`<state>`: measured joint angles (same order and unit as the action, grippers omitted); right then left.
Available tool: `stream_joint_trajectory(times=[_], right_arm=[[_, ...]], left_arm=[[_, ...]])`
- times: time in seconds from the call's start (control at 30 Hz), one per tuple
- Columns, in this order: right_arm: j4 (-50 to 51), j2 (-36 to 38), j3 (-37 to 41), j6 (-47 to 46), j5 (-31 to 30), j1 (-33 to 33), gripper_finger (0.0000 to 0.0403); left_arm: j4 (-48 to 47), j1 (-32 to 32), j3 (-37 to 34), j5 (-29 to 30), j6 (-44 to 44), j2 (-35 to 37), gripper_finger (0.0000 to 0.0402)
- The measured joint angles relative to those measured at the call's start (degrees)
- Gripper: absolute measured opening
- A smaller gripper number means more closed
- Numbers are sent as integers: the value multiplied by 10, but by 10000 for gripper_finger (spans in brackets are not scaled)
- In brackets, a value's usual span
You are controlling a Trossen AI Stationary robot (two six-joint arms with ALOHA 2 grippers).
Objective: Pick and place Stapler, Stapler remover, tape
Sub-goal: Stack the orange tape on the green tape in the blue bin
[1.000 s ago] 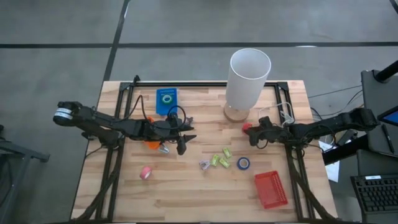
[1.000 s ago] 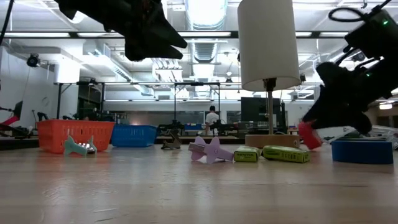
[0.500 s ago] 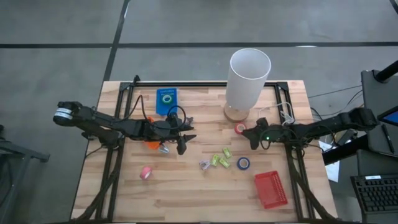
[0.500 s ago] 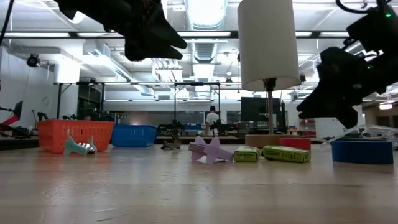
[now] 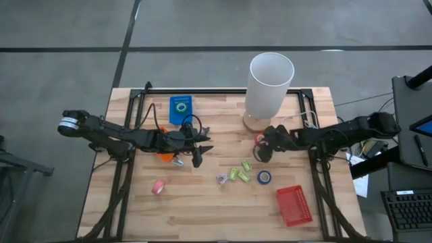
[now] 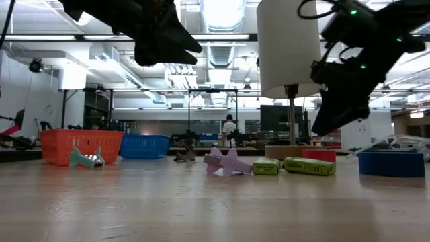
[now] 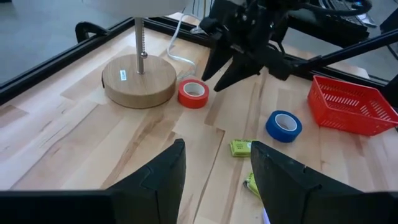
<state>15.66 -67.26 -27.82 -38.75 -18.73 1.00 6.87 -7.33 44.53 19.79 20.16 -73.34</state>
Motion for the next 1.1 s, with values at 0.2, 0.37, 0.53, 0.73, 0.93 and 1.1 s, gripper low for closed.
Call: stream_joint_trajectory(times=[0.2,0.37,0.53,0.73,0.93,1.1], right_arm=[[18,-80,-40,42,22,-24,194],[20,-136,-53,50,23,-40,192],[15,-176,-63,60,20,-45,187],[-8,-195,-74,60,38,-46,132],[-73,-195,-74,63,57,-46,50],[-152,-195,-74,80,120,-45,34]], left_arm=[[1,0,-4,-1,0,0,183],[0,0,-20,-2,14,0,183],[21,0,-39,-2,24,0,183],[27,0,-40,-2,24,0,183],[32,0,-41,-2,23,0,183],[36,0,-42,-2,5,0,183]])
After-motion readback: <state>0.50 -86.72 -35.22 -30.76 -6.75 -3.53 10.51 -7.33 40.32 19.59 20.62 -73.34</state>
